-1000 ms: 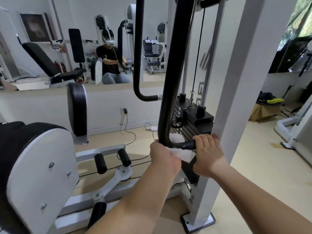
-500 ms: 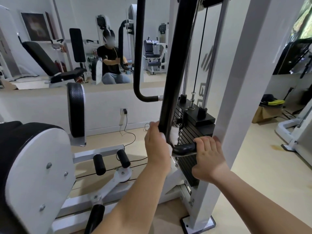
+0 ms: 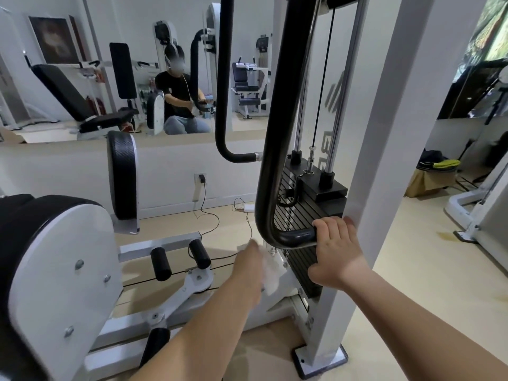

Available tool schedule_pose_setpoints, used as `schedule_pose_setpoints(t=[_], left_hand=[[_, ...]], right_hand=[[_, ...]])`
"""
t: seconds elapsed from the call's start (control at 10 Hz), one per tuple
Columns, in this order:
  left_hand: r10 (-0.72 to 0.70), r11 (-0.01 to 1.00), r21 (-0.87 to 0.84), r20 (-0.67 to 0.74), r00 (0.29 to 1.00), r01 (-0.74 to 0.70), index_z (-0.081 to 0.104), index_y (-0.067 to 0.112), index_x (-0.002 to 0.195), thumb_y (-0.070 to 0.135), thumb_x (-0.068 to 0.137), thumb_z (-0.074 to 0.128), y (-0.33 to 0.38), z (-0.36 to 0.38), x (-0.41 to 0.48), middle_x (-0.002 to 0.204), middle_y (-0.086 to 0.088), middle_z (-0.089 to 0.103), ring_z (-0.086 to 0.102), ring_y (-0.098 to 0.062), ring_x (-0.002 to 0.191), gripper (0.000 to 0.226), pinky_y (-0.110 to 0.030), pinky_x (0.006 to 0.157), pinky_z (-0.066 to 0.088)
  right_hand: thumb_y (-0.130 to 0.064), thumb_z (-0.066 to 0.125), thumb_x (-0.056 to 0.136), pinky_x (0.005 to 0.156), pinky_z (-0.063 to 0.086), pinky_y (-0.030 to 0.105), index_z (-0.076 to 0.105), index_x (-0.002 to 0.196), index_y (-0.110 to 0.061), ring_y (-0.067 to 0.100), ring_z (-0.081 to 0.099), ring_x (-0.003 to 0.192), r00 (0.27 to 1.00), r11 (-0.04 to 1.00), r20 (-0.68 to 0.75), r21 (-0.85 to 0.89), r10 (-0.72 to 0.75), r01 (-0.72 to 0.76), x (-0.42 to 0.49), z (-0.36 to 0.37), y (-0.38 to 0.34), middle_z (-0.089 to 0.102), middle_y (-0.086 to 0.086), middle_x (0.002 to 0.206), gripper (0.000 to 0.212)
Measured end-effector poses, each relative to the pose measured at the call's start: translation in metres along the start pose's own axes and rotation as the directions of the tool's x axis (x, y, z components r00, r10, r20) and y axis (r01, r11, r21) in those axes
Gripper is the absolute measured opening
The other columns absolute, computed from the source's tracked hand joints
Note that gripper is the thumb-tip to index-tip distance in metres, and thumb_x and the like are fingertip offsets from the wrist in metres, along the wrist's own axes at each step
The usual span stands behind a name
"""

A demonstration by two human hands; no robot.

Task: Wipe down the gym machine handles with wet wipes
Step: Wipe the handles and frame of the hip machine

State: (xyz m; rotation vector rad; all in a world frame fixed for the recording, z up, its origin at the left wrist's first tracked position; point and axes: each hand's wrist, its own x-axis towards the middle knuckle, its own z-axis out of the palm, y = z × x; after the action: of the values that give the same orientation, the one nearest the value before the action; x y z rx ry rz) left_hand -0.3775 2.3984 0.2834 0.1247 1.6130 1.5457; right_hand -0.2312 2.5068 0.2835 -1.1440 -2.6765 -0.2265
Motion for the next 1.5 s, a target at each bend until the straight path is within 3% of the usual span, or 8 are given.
schedule_pose_setpoints(t=[0.2, 0.4, 0.6, 0.9, 1.2, 1.3, 1.4, 1.5], left_hand=[[-0.143, 0.843, -0.459, 0.309, 0.940, 0.279, 0.057, 0.001, 0.086, 0.006, 0.091, 0.039, 0.021, 0.021, -0.034, 0.075, -0.015, 0.057, 0.061, -0.028, 0.093, 0.019, -0.036, 0.065, 0.059], [-0.041, 0.840, -0.529, 0.152, 0.988, 0.117, 0.056, 0.016, 0.083, 0.024, 0.103, 0.043, 0.033, 0.025, -0.041, 0.053, 0.002, 0.064, 0.066, -0.016, 0.054, 0.026, -0.025, 0.055, 0.059], [0.317, 0.859, -0.429, 0.016, 0.948, -0.280, 0.067, 0.021, 0.090, 0.042, 0.107, 0.044, 0.053, 0.020, -0.047, 0.087, 0.002, 0.066, 0.059, -0.010, 0.084, 0.035, -0.027, 0.068, 0.039], [-0.010, 0.800, -0.585, 0.204, 0.979, 0.130, 0.058, 0.009, 0.121, 0.021, 0.108, 0.043, 0.000, 0.030, -0.027, 0.112, -0.012, 0.067, 0.065, -0.028, 0.092, 0.023, -0.042, 0.089, 0.055], [0.143, 0.942, -0.308, 0.009, 0.990, -0.133, 0.065, 0.017, 0.105, 0.043, 0.105, 0.053, 0.009, -0.006, -0.115, 0.105, -0.008, 0.074, 0.073, -0.027, 0.098, 0.028, -0.040, 0.083, 0.059], [0.389, 0.920, -0.079, 0.070, 0.919, -0.383, 0.063, 0.030, 0.090, 0.049, 0.108, 0.040, 0.017, 0.004, -0.132, 0.090, 0.009, 0.071, 0.067, -0.007, 0.089, 0.035, -0.025, 0.072, 0.049], [0.802, 0.475, 0.285, 0.250, 0.543, -0.833, 0.053, 0.026, 0.083, 0.043, 0.110, 0.032, 0.029, 0.013, -0.126, 0.072, 0.010, 0.053, 0.050, -0.003, 0.068, 0.038, -0.016, 0.060, 0.037], [0.817, -0.229, 0.636, 0.537, 0.209, -0.737, 0.058, 0.010, 0.122, 0.030, 0.111, 0.032, 0.026, 0.040, -0.081, 0.115, -0.006, 0.063, 0.058, -0.017, 0.108, 0.035, -0.028, 0.093, 0.050]], right_hand=[[-0.044, 0.055, 0.066, 0.127, -0.002, 0.047, 0.031, 0.145, -0.017, 0.029, 0.027, 0.141, 1.000, 1.000, 0.008, -0.002, -0.011, 0.011, 0.001, 0.002, 0.002, 0.035, 0.002, 0.143, 0.087], [-0.043, 0.049, 0.061, 0.126, -0.007, 0.047, 0.030, 0.145, -0.017, 0.028, 0.023, 0.142, 1.000, 1.000, -0.003, 0.024, -0.005, 0.006, 0.001, 0.002, 0.003, 0.032, 0.001, 0.143, 0.090], [-0.037, 0.051, 0.057, 0.126, -0.007, 0.048, 0.029, 0.146, -0.016, 0.028, 0.021, 0.142, 1.000, 0.999, -0.025, 0.041, -0.014, 0.015, 0.001, 0.005, 0.006, 0.031, 0.002, 0.144, 0.094], [-0.042, 0.056, 0.065, 0.127, -0.005, 0.047, 0.031, 0.146, -0.017, 0.027, 0.023, 0.142, 0.999, 0.999, -0.020, 0.040, -0.027, 0.028, 0.000, 0.002, 0.005, 0.034, 0.001, 0.143, 0.088], [-0.053, 0.062, 0.073, 0.125, -0.011, 0.046, 0.021, 0.152, -0.018, 0.027, 0.016, 0.149, 0.997, 0.993, 0.056, 0.111, -0.057, 0.051, 0.002, -0.003, 0.010, 0.027, 0.002, 0.151, 0.096], [-0.031, 0.065, 0.081, 0.122, 0.026, 0.040, 0.040, 0.150, -0.016, 0.026, 0.038, 0.142, 0.994, 0.928, -0.017, 0.356, -0.112, 0.111, -0.011, -0.017, 0.027, 0.038, 0.002, 0.150, 0.075], [-0.026, 0.066, 0.090, 0.084, 0.055, 0.038, 0.055, 0.121, -0.023, 0.018, 0.058, 0.106, 0.928, 0.814, -0.303, 0.580, 0.217, -0.001, -0.030, -0.030, 0.043, 0.048, -0.005, 0.121, 0.033], [-0.049, 0.074, 0.087, 0.093, 0.054, 0.047, 0.043, 0.128, -0.022, 0.019, 0.052, 0.112, 0.774, 0.587, -0.211, 0.773, 0.597, -0.242, -0.023, -0.037, 0.054, 0.040, -0.003, 0.123, 0.058]])
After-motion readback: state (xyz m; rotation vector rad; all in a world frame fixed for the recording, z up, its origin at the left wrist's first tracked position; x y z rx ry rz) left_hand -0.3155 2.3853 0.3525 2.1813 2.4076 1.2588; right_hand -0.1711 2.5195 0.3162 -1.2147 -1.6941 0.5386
